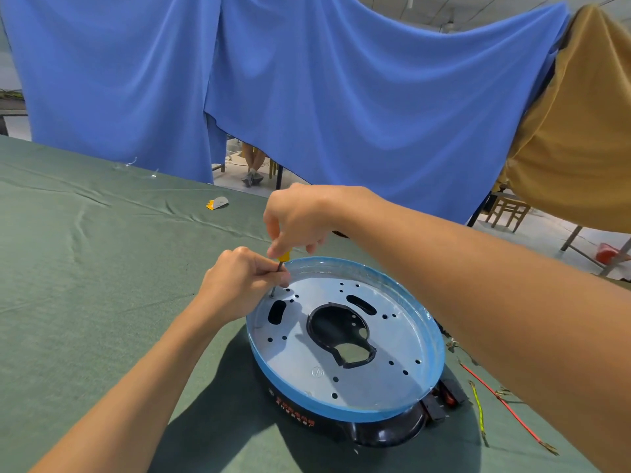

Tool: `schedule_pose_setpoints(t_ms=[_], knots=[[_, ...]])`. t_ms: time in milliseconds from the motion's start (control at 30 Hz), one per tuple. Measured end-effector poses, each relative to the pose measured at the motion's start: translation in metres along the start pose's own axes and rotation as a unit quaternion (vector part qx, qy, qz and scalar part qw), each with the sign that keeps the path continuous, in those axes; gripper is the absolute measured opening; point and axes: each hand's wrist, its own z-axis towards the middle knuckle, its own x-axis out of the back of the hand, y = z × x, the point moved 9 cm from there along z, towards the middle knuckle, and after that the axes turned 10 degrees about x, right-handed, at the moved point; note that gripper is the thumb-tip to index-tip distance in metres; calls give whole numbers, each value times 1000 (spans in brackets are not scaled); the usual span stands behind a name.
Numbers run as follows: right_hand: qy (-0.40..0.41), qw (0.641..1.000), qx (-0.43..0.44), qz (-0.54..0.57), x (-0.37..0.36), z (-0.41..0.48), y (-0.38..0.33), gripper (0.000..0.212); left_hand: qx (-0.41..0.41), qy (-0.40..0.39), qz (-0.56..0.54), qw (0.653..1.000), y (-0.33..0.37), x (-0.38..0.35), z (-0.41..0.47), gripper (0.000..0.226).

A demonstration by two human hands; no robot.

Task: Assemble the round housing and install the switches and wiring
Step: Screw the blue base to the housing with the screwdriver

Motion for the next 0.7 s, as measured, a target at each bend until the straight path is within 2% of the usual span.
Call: schedule_pose_setpoints(t_ms=[67,167,300,433,567,700], knots=[[5,999,33,-25,1,0,-6,13,4,0,-4,1000,-1,0,1,23],[9,999,35,-30,-4,2,-7,14,10,-3,-17,1000,-4,-1,1,22],[3,1000,-25,-2,-9,10,2,24,15,2,-31,999,-5,-2,1,5],[-5,997,-73,6,-10,14,2,25,11,8,-10,1000,-5,-2,2,11],[-7,999,-23,-26,-3,7,-8,24,19,-9,-4,1000,-4,-2,0,12],[-3,993,57,-103,11,-3,-20,5,18,-1,3,1000,-3,-1,0,20]])
